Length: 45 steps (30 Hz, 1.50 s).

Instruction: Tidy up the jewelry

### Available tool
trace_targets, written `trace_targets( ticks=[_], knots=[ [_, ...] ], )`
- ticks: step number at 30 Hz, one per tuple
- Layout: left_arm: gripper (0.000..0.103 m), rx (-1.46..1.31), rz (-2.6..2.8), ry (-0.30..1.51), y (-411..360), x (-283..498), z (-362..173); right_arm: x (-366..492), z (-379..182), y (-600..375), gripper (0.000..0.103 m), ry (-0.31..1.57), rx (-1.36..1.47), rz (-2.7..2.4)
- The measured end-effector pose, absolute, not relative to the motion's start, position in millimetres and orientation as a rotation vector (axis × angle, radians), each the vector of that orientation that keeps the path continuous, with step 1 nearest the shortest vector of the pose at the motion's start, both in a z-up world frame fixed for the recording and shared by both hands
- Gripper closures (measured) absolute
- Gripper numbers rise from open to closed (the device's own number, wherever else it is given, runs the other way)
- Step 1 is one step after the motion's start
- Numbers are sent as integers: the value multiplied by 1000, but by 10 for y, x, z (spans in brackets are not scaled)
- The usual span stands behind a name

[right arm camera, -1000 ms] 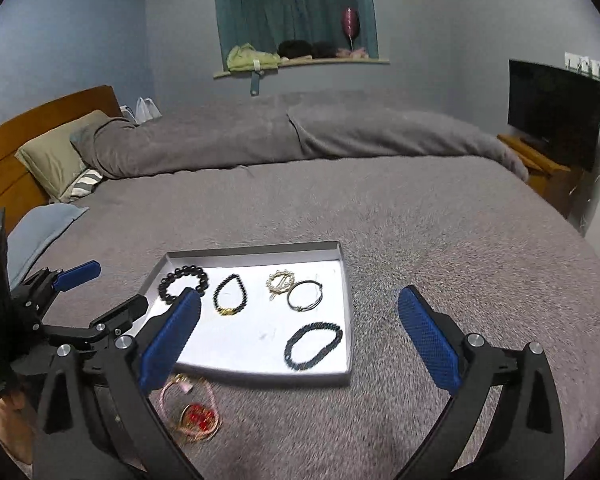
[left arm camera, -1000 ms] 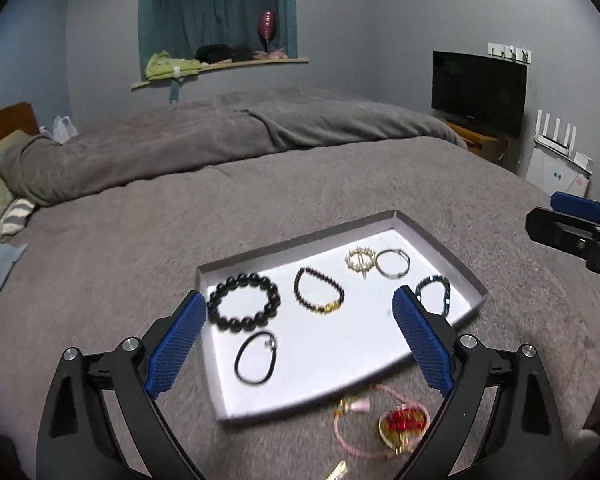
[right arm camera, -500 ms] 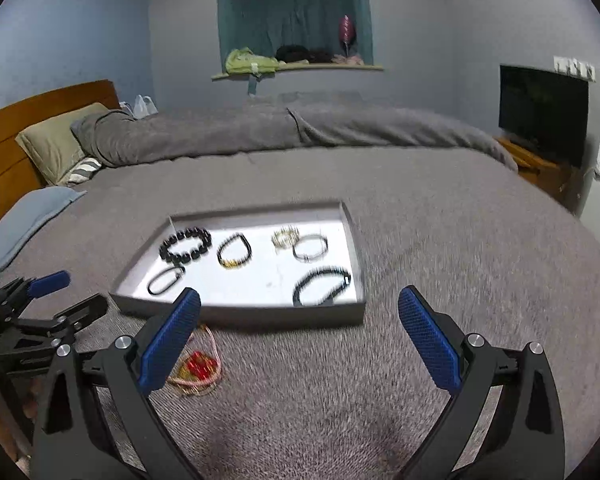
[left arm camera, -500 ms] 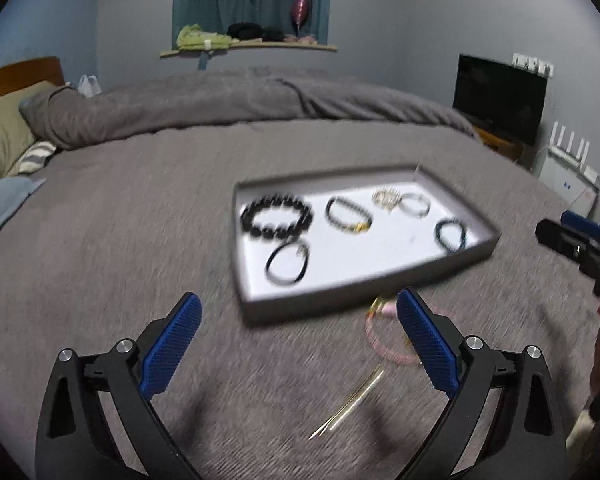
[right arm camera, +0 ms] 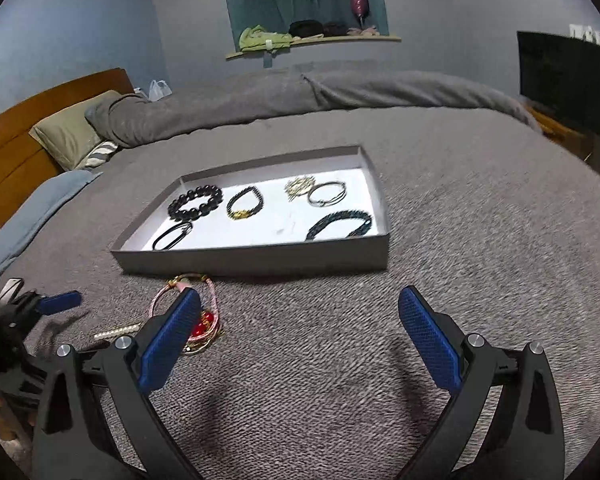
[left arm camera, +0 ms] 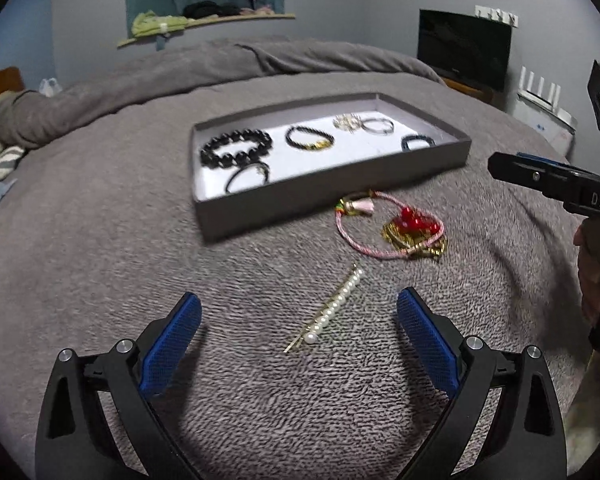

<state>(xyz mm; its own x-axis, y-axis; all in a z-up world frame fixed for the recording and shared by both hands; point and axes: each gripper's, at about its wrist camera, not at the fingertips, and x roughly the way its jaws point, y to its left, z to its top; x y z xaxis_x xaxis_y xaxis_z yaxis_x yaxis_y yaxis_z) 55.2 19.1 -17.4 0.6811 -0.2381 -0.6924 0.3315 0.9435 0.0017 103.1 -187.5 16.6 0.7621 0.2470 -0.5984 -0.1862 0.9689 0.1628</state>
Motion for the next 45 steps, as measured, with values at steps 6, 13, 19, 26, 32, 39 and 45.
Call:
trace_targets(
  ticks=[6, 13, 19, 26, 32, 39, 45],
  knots=[
    [6, 140, -333, 765, 164, 590, -215, 1071, 68, -1758, 5, 683, 33, 237],
    [8, 162, -343, 764, 127, 599, -222, 1103, 13, -1684, 5, 701, 14, 251],
    [31, 183, -380, 768, 87, 568, -207, 1204, 48, -1554, 35, 732, 17, 301],
    [54, 193, -418, 783, 72, 545, -226, 1373, 13, -1279, 70, 796, 27, 409],
    [77, 203, -430, 791, 71, 544, -237, 1549, 7, -1077, 80, 817, -5, 420],
    [86, 188, -432, 799, 101, 576, -244, 1700, -133, -996, 85, 879, -21, 420],
    [91, 177, -429, 801, 115, 591, -245, 1710, -170, -984, 98, 887, -29, 428]
  ],
)
